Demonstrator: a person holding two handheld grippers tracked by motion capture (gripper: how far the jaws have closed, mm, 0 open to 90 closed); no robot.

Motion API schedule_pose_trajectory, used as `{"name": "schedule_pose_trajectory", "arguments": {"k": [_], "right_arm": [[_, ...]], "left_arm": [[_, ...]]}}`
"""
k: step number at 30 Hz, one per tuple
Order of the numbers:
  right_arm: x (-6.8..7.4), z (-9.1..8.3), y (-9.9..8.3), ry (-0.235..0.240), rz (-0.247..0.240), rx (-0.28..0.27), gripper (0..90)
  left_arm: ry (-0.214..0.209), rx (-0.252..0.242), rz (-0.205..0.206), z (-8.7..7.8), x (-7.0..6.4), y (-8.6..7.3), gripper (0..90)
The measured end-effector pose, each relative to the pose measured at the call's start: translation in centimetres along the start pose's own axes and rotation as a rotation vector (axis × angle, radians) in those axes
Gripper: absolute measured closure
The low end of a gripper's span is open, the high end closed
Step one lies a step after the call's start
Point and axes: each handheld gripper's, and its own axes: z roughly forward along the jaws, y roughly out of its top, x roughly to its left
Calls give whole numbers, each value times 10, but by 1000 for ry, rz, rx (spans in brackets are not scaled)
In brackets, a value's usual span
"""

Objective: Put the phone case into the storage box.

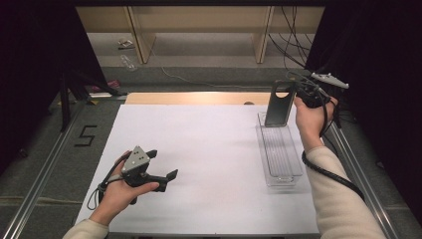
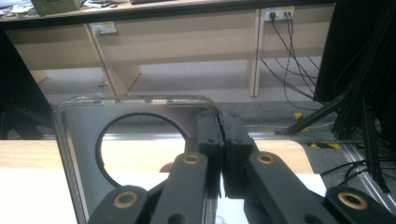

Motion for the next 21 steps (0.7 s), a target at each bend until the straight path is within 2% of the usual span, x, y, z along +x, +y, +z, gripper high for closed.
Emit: {"name": "schedule_pose_trajectory", "arguments": {"k": [21], "right_arm": [[1, 7, 2, -5, 1, 15, 886]], "left_arm": [[0, -1, -2, 0, 0, 0, 29]]}}
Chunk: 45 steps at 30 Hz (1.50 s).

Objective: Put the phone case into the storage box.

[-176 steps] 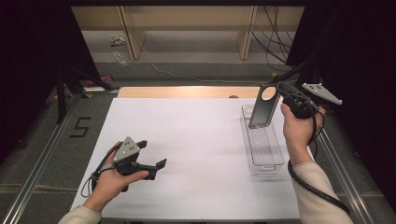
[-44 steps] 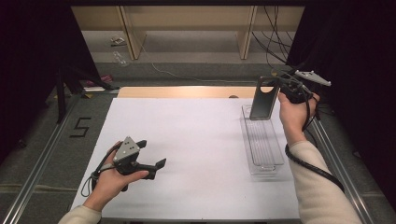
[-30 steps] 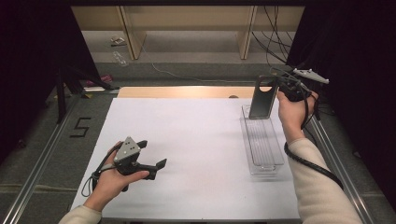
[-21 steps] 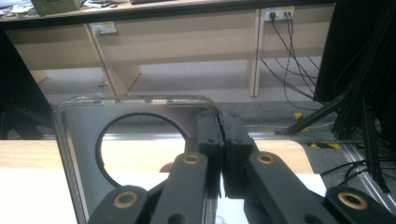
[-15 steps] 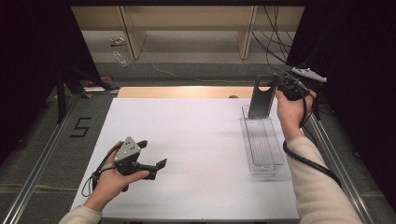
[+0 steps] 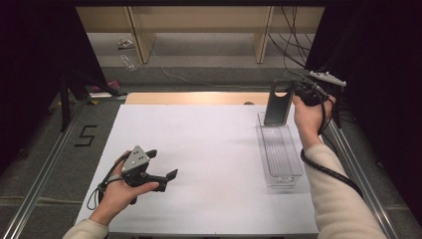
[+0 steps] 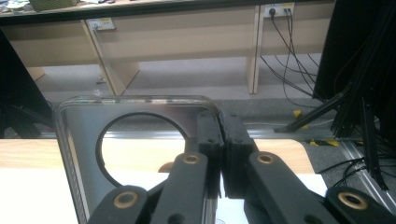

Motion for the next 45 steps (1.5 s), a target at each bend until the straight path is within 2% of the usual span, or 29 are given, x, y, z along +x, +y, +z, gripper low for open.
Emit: {"name": "schedule_pose_trajectory", "arguments": {"k": [45], "right_arm": [[-3, 15, -2, -21, 1, 37, 885]], "left_arm": [[-1, -2, -3, 0, 1, 0, 29]]}}
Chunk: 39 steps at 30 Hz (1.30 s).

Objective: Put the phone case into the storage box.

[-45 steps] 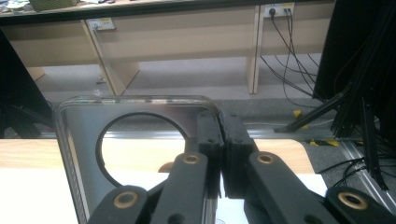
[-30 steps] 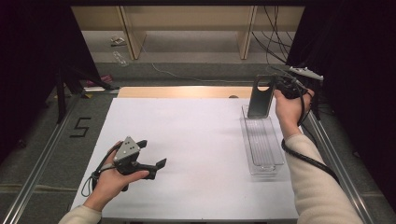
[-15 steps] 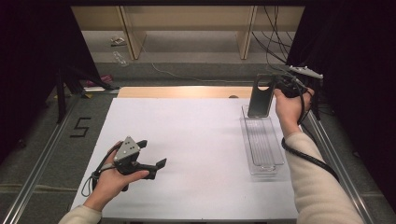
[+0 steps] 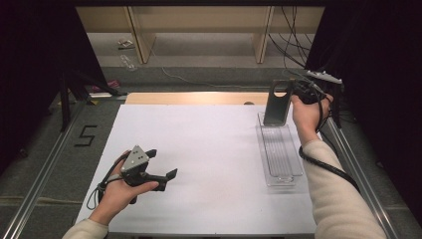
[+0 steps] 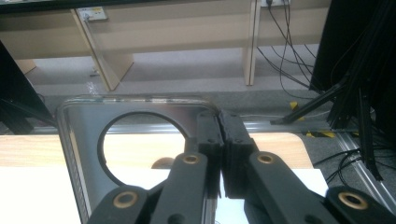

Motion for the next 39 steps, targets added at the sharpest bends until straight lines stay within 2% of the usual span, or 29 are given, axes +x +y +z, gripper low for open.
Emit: {"name": "schedule_pose_trajectory", "arguments": {"k": [39], "right_arm": [[-2, 13, -1, -16, 2, 25, 878]], "left_arm": [[-1, 1, -6, 0, 0, -1, 29]]}}
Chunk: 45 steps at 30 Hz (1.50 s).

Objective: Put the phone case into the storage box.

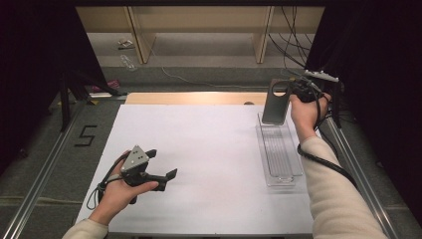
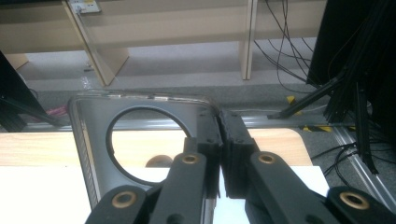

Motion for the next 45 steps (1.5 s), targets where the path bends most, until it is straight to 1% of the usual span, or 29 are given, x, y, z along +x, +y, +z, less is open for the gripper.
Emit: {"name": "schedule_pose_trajectory", "arguments": {"k": [3, 25, 33, 45], "right_arm": [[0, 1, 0, -1, 3, 6, 878], [3, 7, -4, -6, -22, 18, 875], [6, 10, -6, -5, -22, 24, 874], [6, 14, -8, -12, -27, 32, 871]], "left_arm": [[0, -1, 1, 0, 0, 0, 29], [0, 1, 0, 0, 0, 0, 29], [-1, 2, 0, 0, 0, 0, 29], [0, 1, -1, 0, 0, 0, 29]]}}
